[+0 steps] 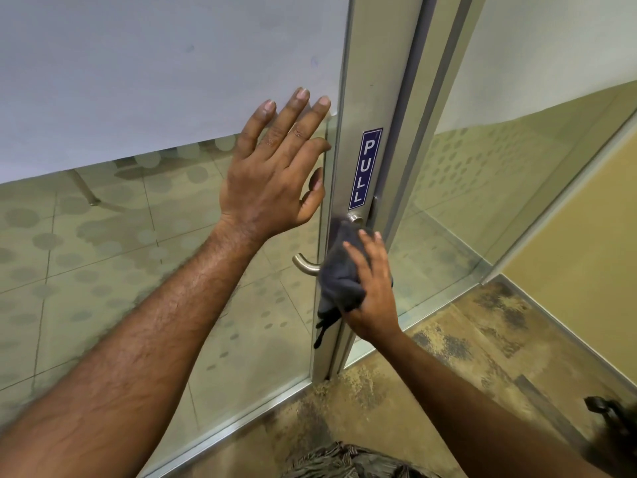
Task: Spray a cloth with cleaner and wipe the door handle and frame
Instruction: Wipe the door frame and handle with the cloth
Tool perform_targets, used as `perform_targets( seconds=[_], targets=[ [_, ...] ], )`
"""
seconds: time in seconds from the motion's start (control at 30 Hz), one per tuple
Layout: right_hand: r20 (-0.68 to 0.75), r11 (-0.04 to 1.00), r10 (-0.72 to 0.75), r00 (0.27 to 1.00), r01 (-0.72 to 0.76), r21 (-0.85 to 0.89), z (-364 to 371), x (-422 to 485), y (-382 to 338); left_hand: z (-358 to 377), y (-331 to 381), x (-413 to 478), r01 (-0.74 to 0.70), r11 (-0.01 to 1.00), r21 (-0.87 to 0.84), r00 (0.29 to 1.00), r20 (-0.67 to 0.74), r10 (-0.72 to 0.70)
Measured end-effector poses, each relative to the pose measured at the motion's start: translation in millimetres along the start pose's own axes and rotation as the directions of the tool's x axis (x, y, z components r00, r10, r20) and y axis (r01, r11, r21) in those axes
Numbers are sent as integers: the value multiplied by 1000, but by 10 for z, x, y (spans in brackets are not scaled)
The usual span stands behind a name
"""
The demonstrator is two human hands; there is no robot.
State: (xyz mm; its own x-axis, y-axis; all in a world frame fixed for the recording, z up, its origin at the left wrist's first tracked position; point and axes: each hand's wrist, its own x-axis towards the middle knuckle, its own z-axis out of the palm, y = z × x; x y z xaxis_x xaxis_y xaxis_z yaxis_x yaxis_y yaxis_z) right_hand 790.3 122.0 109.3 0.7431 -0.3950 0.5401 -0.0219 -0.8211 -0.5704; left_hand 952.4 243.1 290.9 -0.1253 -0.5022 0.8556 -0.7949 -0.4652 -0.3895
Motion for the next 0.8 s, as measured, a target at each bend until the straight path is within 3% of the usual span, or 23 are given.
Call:
perform_targets(
  seconds=[0.03, 0.1, 0.13, 0.2, 0.23, 0.27, 0.4, 0.6, 0.7, 0.8],
  targets=[
    [-13, 963, 100, 995, -94, 253, -9, 12, -16, -2, 2, 2, -1, 1000, 1, 1000, -1, 1],
    [58, 701, 349, 935, -302, 646, -3, 61, -61, -4, 3, 0, -1, 1000, 3, 1000, -4, 1],
    [150, 506, 512, 846, -438, 743, -23, 86, -107, -5, 2, -1, 0, 1000, 7, 1000, -4, 0],
    [373, 100, 740, 560, -639, 762, -43, 122, -203, -7, 0, 0, -2, 1000, 17, 1000, 0, 2],
    [446, -47, 761, 470, -647, 761, -44, 135, -249, -9, 1, 2, -4, 1000, 18, 1000, 4, 4],
    [469, -122, 764, 443, -615, 779, -54, 157, -306, -10, 1, 4, -5, 1000, 17, 1000, 10, 5],
    [454, -235, 733, 507, -437, 868, -70, 238, -479, -4, 1, -2, -1, 1000, 7, 1000, 18, 1],
    [488, -327, 674, 555, -368, 870, -49, 148, -599, 8, -5, -2, -2, 1000, -2, 1000, 27, 2],
    [511, -303, 657, 555, -427, 852, -64, 96, -670, 8, -7, -4, -1, 1000, -17, 999, 32, 1],
    [550, -136, 658, 515, -637, 759, -149, 19, -676, 6, 1, -7, -10, 1000, -23, 1000, 18, 10]
  ],
)
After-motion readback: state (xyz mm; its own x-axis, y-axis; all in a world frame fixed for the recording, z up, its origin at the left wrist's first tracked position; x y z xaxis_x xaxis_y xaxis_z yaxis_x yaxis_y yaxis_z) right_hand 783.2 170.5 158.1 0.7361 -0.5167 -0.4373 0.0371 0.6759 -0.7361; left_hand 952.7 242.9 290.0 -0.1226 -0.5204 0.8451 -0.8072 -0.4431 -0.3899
